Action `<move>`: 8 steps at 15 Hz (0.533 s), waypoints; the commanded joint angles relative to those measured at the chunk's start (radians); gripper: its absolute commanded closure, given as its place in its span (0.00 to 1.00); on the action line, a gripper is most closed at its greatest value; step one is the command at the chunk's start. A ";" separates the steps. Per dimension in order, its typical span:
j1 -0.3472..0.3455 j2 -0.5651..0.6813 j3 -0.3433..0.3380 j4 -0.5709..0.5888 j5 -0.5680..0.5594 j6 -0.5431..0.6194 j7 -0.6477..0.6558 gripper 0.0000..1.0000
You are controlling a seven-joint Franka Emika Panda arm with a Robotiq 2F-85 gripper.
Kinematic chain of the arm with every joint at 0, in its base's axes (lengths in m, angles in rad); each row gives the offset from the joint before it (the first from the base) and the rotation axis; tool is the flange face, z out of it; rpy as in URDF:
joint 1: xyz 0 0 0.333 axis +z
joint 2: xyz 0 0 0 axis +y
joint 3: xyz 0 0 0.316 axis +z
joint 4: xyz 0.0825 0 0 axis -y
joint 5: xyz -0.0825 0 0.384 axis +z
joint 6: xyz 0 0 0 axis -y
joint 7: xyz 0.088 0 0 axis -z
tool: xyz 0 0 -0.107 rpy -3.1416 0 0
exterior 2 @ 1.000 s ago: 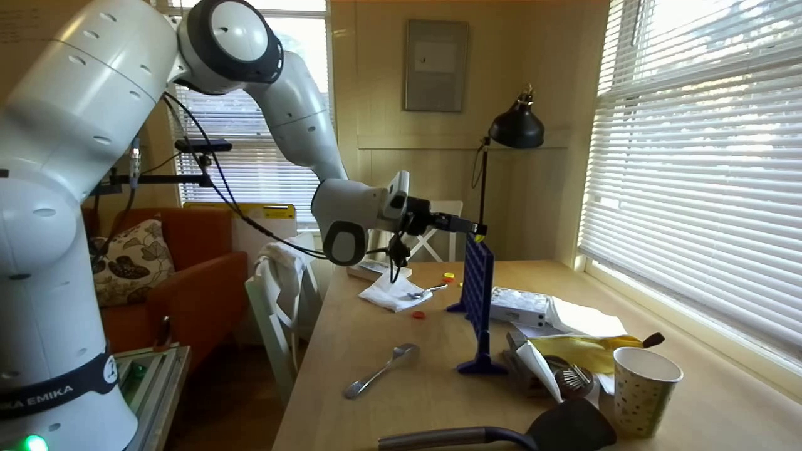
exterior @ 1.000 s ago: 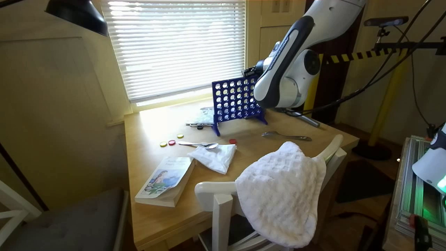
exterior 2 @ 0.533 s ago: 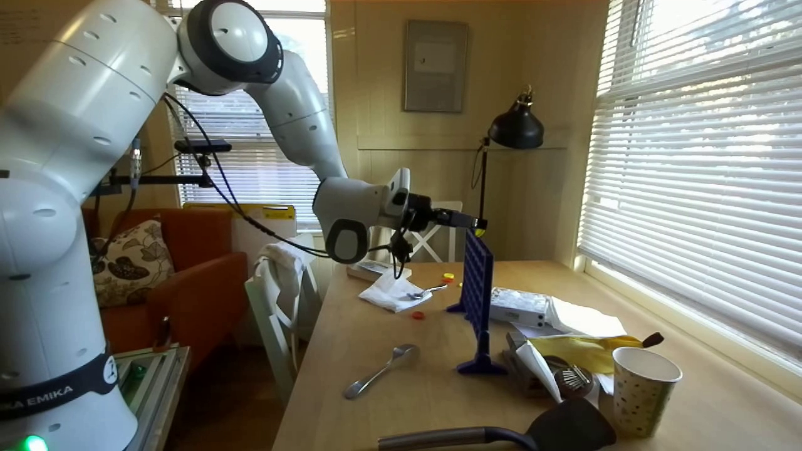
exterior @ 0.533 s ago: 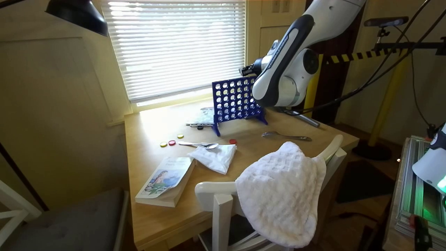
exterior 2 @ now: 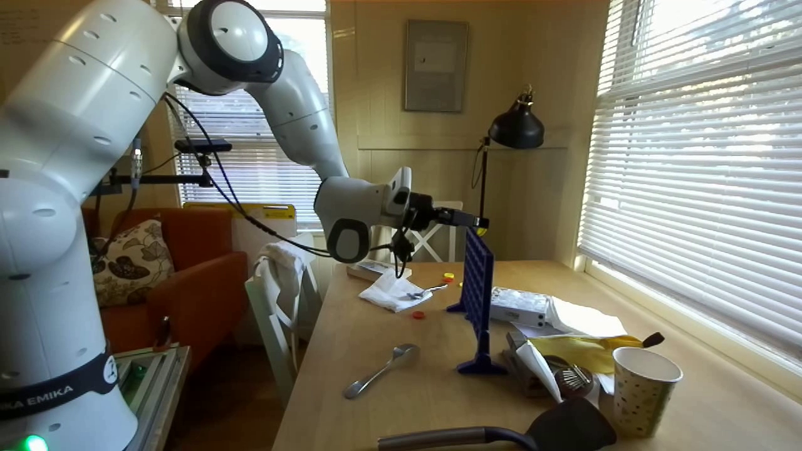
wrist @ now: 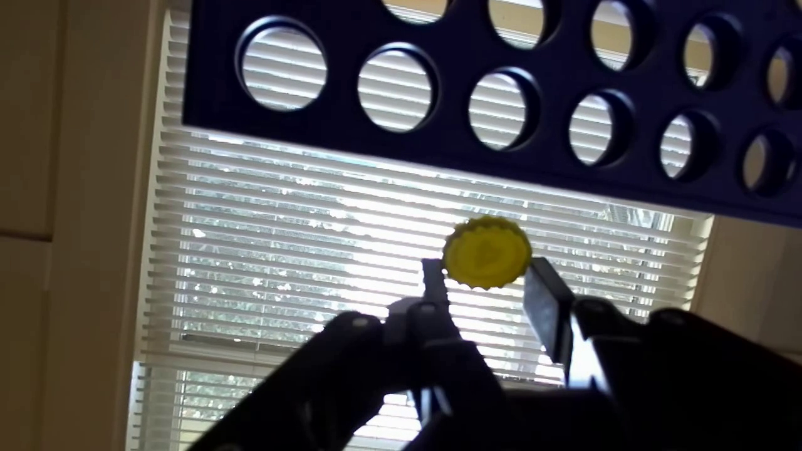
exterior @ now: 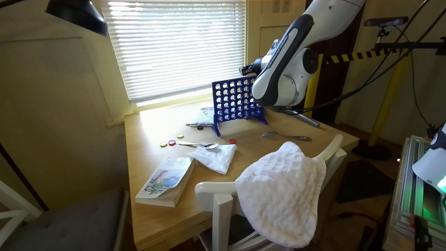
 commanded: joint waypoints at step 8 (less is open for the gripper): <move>-0.067 0.014 0.058 0.009 -0.011 0.019 -0.007 0.88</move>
